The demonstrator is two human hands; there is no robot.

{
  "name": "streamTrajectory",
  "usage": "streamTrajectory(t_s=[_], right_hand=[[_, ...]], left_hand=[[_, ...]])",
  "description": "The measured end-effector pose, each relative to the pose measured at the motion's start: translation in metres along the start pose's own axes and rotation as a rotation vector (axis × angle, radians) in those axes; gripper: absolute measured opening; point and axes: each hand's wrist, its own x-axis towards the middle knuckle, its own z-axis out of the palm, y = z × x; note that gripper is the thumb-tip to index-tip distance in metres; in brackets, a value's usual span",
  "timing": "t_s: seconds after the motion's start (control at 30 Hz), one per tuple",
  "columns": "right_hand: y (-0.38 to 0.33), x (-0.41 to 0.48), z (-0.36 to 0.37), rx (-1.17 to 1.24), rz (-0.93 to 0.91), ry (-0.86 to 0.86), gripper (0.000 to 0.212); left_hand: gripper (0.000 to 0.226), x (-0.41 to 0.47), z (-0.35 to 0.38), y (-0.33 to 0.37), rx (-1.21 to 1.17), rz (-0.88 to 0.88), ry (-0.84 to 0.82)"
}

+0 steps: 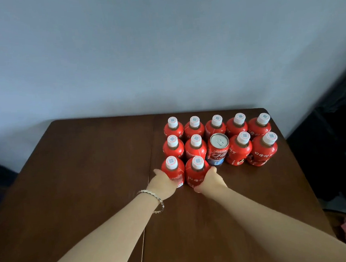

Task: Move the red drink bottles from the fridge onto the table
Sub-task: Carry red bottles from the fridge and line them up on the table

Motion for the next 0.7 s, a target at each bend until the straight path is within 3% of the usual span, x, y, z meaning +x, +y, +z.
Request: streamTrajectory(t_s=[0.1,0.2,0.3,0.37,0.47,0.7], right_hand=[[-0.007,-0.022,-0.015,-0.285,-0.057,-0.082,0.011],[-0.008,-0.052,-0.026,-0.38,-0.134,-0.068,0.025],[-0.004,-0.089,-0.037,-0.384,-0.137,-0.11,0.017],[0.003,-0.108,-0.043,-0.352,-0.095,-0.129,0.03],[0.025,-0.158,-0.054,-0.186,-0.025,-0.109,0.031],[0.123,-0.278,-0.082,-0.009,0.054,0.199,0.025]], left_hand=[[0.044,-0.017,-0.009,-0.002,0.167,0.092,-0.053],[0.017,-0.037,-0.019,-0.001,0.349,0.239,-0.109],[0.021,-0.069,-0.028,0.016,0.448,0.356,-0.118],[0.032,-0.092,-0.03,0.028,0.495,0.416,-0.107],[0.037,-0.134,-0.025,0.042,0.571,0.542,-0.097],[0.026,-0.229,0.03,0.089,0.697,0.922,-0.157]])
